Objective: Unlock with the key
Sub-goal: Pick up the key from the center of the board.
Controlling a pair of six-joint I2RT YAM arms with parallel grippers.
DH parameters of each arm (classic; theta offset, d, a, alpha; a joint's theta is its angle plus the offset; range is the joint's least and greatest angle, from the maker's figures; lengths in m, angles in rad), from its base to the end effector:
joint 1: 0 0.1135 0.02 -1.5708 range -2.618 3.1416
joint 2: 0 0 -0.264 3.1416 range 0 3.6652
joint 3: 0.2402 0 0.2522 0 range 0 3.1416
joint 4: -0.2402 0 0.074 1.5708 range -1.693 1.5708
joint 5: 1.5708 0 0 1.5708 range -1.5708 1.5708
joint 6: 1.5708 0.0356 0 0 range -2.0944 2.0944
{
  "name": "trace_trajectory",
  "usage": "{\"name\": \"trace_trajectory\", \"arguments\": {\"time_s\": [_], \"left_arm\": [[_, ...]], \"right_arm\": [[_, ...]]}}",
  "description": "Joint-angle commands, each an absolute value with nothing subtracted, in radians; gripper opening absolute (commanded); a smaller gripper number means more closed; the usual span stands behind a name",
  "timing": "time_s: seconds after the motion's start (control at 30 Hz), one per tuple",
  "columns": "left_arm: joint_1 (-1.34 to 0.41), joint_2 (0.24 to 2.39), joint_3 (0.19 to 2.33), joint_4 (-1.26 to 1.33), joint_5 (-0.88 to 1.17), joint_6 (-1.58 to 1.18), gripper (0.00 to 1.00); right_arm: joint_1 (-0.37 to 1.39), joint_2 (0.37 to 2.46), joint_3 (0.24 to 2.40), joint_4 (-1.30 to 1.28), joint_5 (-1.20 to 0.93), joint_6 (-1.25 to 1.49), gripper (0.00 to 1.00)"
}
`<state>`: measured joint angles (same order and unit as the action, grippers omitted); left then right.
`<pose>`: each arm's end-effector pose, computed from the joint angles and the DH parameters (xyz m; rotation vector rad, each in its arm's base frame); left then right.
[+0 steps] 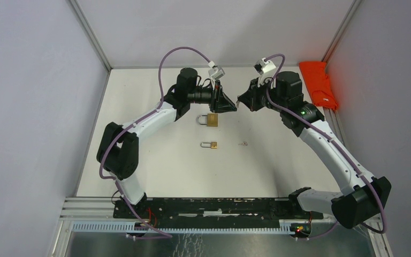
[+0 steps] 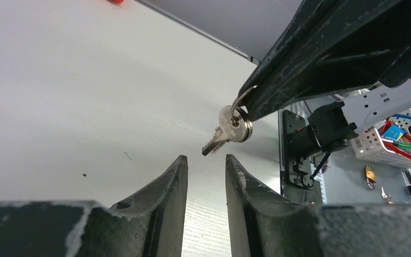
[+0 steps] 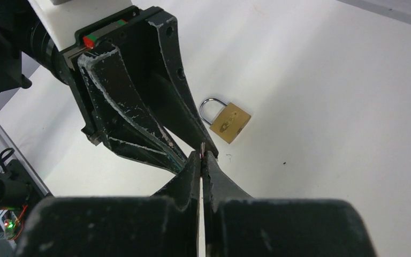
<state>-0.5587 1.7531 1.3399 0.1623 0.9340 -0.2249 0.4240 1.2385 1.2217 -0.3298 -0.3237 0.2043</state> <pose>0.3312 -0.2408 0.3061 0.9989 1.6670 -1.3796 0.2516 0.1260 0.3823 -0.4370 1.9183 0.7276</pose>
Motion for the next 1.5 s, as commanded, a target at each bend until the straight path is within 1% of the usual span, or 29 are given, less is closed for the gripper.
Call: {"name": "trace_trajectory", "arguments": {"time_s": [0.0, 0.2, 0.27, 0.53, 0.7, 0.8, 1.23, 1.47], "left_arm": [[-0.562, 1.729, 1.373, 0.203, 0.926, -0.178, 0.39], [-0.563, 1.721, 1.371, 0.227, 0.951, -0.179, 0.39], [-0.563, 1.726, 1.374, 0.244, 0.969, -0.195, 0.38], [-0.565, 1.722, 1.346, 0.314, 1.016, -0.246, 0.3], [-0.565, 1.716, 1.338, 0.327, 1.028, -0.257, 0.23], [-0.565, 1.711, 1.332, 0.327, 1.027, -0.256, 0.19], [-0.565, 1.66, 1.341, 0.174, 0.911, -0.129, 0.13], [-0.565, 1.636, 1.355, 0.106, 0.882, -0.084, 0.12]], "right_arm": [[0.429, 1.224, 1.215, -0.284, -0.369, 0.223, 0.0], [0.429, 1.233, 1.209, -0.27, -0.382, 0.229, 0.0], [0.429, 1.239, 1.207, -0.263, -0.389, 0.231, 0.0], [0.429, 1.253, 1.213, -0.26, -0.375, 0.226, 0.0], [0.428, 1.249, 1.205, -0.256, -0.364, 0.228, 0.0], [0.429, 1.239, 1.204, -0.256, -0.356, 0.229, 0.0], [0.429, 1.209, 1.186, -0.306, -0.319, 0.197, 0.0], [0.429, 1.197, 1.166, -0.308, -0.32, 0.19, 0.0]]}}
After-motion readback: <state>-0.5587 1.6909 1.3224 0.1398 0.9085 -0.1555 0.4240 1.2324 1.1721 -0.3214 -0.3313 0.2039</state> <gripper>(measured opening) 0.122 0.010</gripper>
